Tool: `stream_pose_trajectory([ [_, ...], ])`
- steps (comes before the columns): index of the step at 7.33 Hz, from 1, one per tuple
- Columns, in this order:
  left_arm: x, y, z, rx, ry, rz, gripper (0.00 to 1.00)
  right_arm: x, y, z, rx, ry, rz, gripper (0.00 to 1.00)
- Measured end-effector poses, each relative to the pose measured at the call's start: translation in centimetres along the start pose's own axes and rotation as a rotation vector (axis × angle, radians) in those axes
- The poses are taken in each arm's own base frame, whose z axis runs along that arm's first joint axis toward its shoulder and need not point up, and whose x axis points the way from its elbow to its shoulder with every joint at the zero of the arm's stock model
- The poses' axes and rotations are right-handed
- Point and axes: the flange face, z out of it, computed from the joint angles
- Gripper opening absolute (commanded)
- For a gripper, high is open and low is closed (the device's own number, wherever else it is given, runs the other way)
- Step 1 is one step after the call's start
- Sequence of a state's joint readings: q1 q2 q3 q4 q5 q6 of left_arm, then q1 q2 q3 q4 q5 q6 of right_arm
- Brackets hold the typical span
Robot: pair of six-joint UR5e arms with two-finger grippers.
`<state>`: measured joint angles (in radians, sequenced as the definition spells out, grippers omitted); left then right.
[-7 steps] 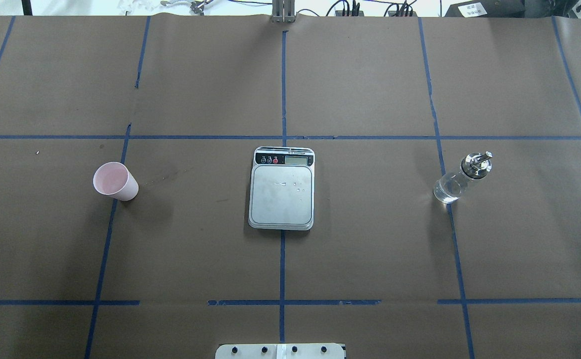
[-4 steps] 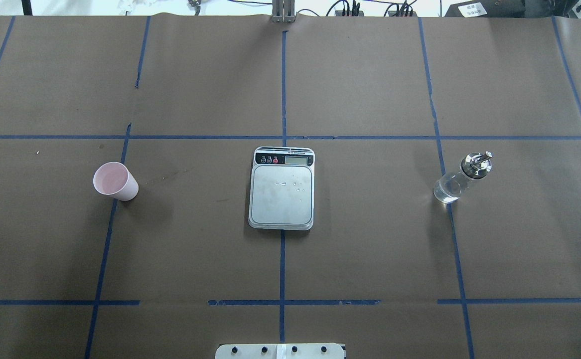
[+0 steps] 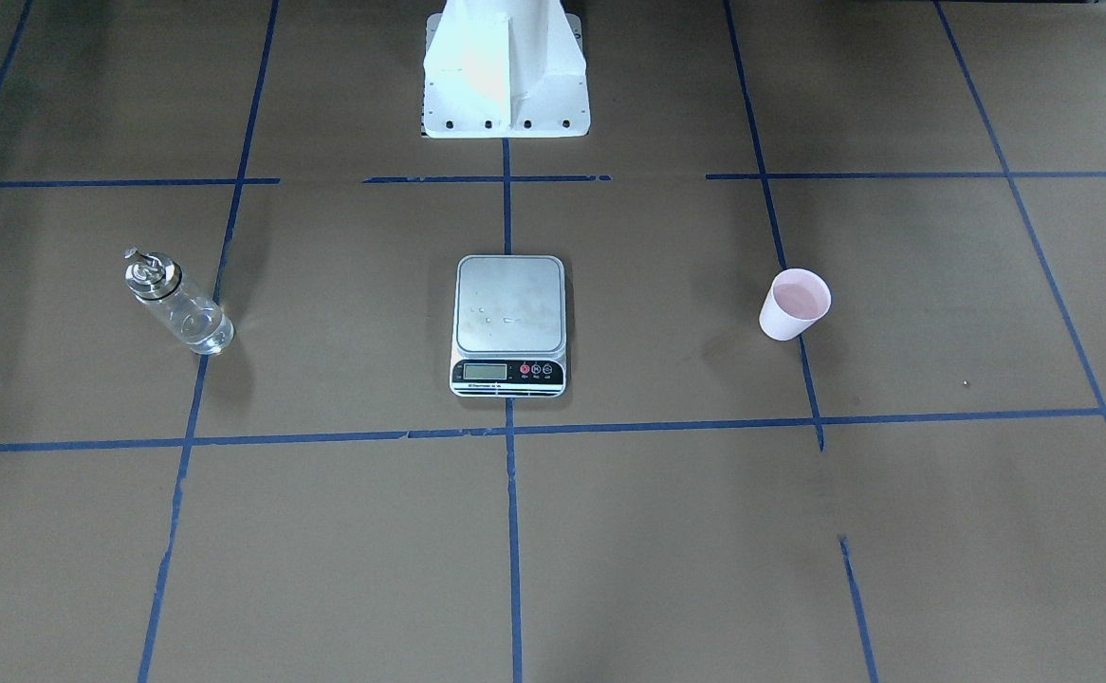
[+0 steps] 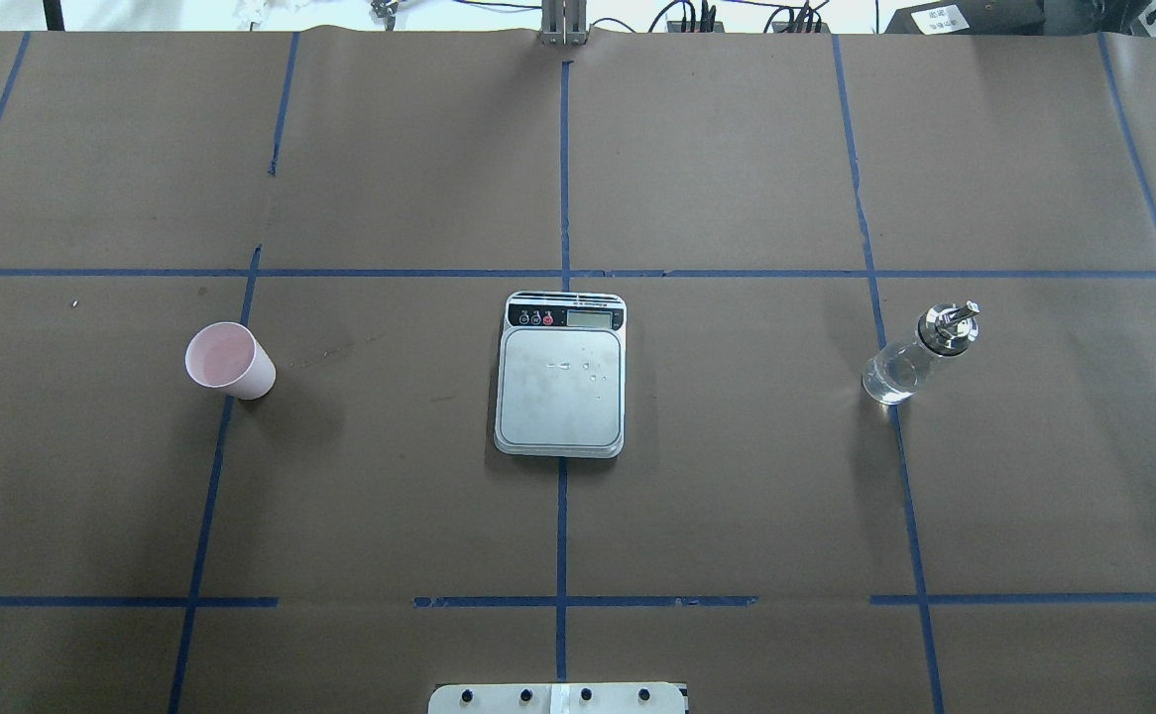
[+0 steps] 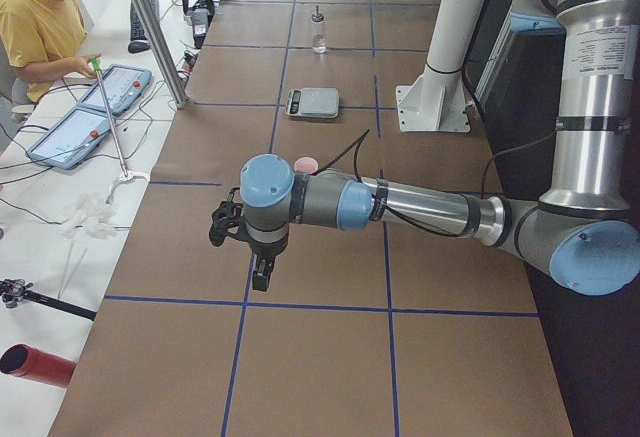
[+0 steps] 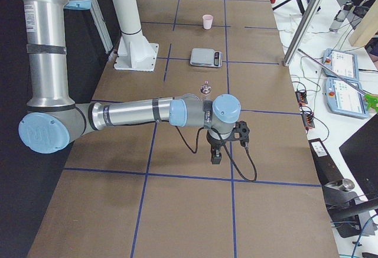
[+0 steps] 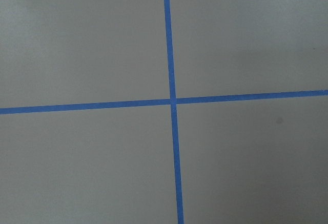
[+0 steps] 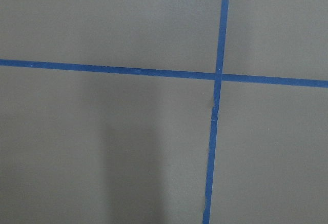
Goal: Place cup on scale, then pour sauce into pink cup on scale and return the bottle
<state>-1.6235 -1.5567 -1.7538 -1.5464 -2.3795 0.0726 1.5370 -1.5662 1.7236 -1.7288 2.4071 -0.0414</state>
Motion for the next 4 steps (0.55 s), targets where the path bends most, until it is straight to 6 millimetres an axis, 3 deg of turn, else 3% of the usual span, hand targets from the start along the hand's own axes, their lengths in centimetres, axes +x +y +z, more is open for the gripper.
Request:
stream_pose_trajectory([
  [2, 1.5, -0.3, 0.9, 0.01, 0.071, 0.04, 1.0, -0.2, -0.1, -0.1, 0.003, -0.001, -0.002, 1.0],
  [4, 6.0, -1.1, 3.8, -0.036, 0.152, 0.074, 1.0, -0.3, -0.2, -0.3, 0.005, -0.001, -0.004, 1.0],
])
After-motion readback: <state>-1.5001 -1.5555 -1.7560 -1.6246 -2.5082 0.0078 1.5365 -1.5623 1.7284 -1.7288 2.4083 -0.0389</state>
